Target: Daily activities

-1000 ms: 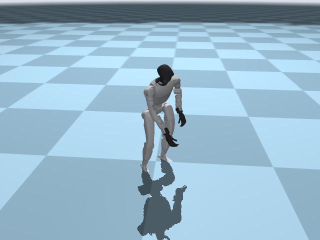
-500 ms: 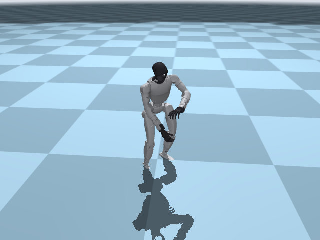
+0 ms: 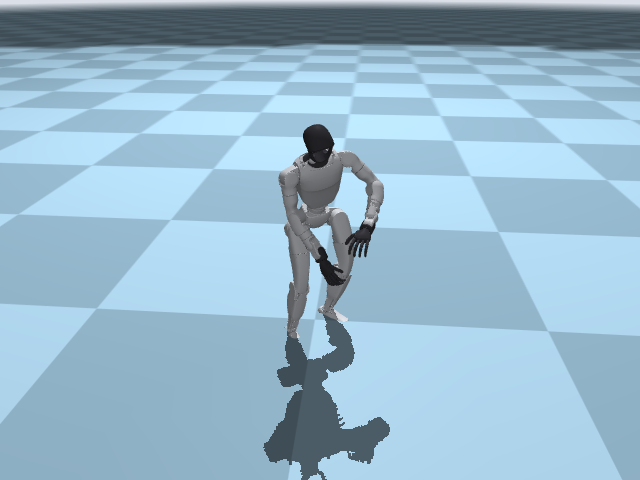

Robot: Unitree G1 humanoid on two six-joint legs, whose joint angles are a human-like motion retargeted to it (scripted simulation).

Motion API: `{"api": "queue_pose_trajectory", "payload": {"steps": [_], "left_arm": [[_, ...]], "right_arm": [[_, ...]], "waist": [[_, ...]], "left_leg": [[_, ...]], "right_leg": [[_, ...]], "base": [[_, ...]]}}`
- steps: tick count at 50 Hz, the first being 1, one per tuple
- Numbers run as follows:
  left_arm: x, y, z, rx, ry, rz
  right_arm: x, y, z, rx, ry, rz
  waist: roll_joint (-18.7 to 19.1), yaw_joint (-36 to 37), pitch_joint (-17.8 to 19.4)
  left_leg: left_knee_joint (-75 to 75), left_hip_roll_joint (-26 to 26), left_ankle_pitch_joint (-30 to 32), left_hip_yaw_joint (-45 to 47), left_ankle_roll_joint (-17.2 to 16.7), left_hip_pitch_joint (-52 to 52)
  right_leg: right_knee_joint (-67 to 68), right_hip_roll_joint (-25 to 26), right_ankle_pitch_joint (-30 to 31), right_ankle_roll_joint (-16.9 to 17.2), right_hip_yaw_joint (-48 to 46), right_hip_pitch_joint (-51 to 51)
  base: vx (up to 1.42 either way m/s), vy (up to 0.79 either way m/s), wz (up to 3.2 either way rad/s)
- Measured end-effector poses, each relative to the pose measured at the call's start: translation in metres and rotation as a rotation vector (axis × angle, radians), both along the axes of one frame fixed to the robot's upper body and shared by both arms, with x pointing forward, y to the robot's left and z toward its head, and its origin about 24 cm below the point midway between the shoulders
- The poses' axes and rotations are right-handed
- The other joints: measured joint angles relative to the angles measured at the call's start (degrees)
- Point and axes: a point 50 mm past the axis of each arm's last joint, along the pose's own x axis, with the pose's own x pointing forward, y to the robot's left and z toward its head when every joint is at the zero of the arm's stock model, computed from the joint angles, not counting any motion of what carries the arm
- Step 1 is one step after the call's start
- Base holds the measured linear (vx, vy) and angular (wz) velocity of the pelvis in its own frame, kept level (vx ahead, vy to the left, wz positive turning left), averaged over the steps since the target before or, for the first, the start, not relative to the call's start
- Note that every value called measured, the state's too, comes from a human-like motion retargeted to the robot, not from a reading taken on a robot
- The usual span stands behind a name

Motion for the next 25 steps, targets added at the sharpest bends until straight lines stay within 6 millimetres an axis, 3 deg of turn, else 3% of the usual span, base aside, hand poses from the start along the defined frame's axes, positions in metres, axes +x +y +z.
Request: {"api": "queue_pose_trajectory", "payload": {"steps": [5,10,15,25], "left_arm": [[-0.035,0.025,-0.065,-0.095,0.208,0.059],[-0.063,0.046,-0.101,-0.225,0.319,0.179],[-0.071,0.05,-0.11,-0.367,0.334,0.28],[-0.058,0.027,-0.104,-0.473,0.29,0.297]], "right_arm": [[0.005,-0.004,0.003,0.007,-0.008,-0.09],[0.007,-0.01,0.001,0.042,0.011,-0.151],[0.005,-0.004,0.0,0.103,0.026,-0.147],[-0.007,0.027,-0.006,0.183,0.052,-0.03]], "waist": [[-1.05,2.59,-0.16],[-1.72,3.64,-0.44],[-2.22,2.78,-0.53],[-2.34,-0.7,1.18]], "left_leg": [[0.8,-0.29,-0.77,0.49,0.38,-0.93],[-0.52,-1.06,-0.55,0.55,0.77,-0.77],[-0.53,-1.36,-0.51,0.09,1.09,-0.65],[5.05,-0.21,-3.12,-0.89,0.98,-1.31]], "right_leg": [[3.84,-0.37,-0.97,0.11,0.88,-2.51],[5.21,-0.75,-0.83,0.33,1.27,-3.34],[6.68,-0.96,-0.57,0.33,1.25,-3.57],[10.52,-0.79,-2.14,-0.1,0.63,-3.23]], "base": [[0.0,0.0,0.0],[0.0,0.0,0.0],[0.0,0.0,0.0],[0.0,0.0,0.0]]}}
